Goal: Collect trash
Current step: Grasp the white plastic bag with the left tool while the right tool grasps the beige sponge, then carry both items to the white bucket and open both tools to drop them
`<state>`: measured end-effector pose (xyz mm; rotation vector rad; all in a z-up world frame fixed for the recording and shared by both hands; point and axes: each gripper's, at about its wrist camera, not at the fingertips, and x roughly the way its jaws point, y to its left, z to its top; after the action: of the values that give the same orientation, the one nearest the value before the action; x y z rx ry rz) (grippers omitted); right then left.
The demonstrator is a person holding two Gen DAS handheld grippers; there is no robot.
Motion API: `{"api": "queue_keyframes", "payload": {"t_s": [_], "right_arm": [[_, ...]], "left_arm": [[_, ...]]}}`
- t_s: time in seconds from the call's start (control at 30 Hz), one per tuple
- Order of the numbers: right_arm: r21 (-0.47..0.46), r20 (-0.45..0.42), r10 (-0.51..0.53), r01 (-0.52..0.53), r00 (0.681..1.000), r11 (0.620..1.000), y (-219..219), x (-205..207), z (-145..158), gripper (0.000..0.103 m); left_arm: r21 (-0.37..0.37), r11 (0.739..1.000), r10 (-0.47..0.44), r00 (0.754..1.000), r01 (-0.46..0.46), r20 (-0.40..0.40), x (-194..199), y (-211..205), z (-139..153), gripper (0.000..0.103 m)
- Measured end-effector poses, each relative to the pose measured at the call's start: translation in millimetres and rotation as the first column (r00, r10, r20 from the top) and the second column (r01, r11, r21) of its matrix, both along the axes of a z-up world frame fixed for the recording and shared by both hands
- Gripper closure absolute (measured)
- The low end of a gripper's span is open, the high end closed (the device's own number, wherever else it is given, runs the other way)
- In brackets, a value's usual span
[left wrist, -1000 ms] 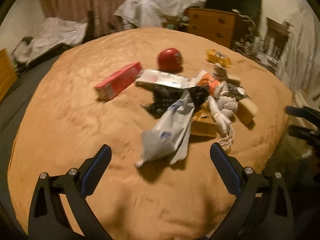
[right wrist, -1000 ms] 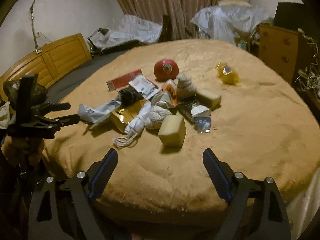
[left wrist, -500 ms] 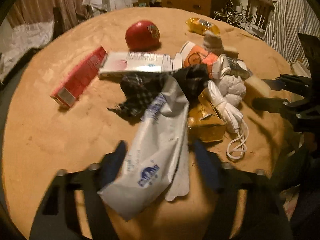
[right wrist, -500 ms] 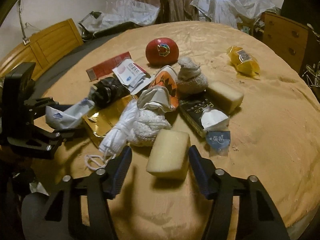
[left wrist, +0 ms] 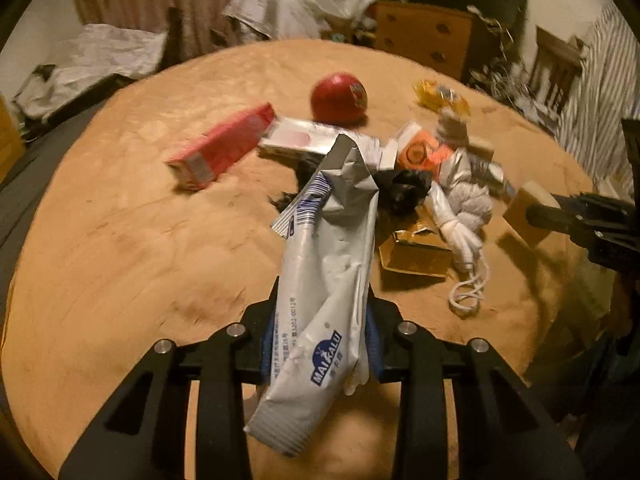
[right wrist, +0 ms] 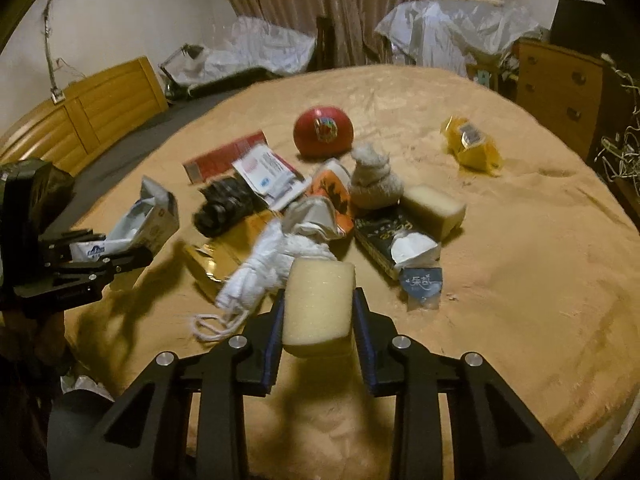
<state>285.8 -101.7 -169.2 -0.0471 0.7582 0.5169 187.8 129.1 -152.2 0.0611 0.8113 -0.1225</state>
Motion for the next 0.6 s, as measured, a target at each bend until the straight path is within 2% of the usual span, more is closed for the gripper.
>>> {"api": "queue_keyframes", "payload": {"t_s": [0.13, 0.23, 0.43, 0.5, 0.6], "right_arm": [[0.016, 0.115, -0.013, 0.011, 0.993, 1.0, -6.2, -31.6, 28.7, 0.07], [0.03, 0.21, -0.027, 0.021, 0.977, 0.999, -11.6, -54.4, 53.1, 0.07], [0.056, 0.372, -0.057, 0.039, 0.927, 0.998, -22.3, -95.5, 97.5, 0.07], [0.067, 0.406, -0.073, 0.05, 0.911, 0.997, -28.2, -106.7, 108.6, 0.07], [0.078, 0.435, -0.087, 0.059, 0.896, 0.995, -32.8, -116.4, 119.1, 0.07]], "left_arm": [[-0.039, 0.996, 0.085, 0.992, -0.081, 0.097, -32.6, -5.2, 28.4, 0.07], [-0.042, 0.992, 0.123, 0.975, -0.118, 0.187, -55.5, -30.4, 53.6, 0.07], [-0.065, 0.983, 0.186, 0.92, -0.174, 0.345, -84.4, -83.5, 93.3, 0.068], [-0.077, 0.973, 0.229, 0.892, -0.216, 0.39, -91.6, -95.6, 101.1, 0.067], [-0.085, 0.964, 0.264, 0.862, -0.252, 0.432, -99.9, -105.2, 107.0, 0.067]]}}
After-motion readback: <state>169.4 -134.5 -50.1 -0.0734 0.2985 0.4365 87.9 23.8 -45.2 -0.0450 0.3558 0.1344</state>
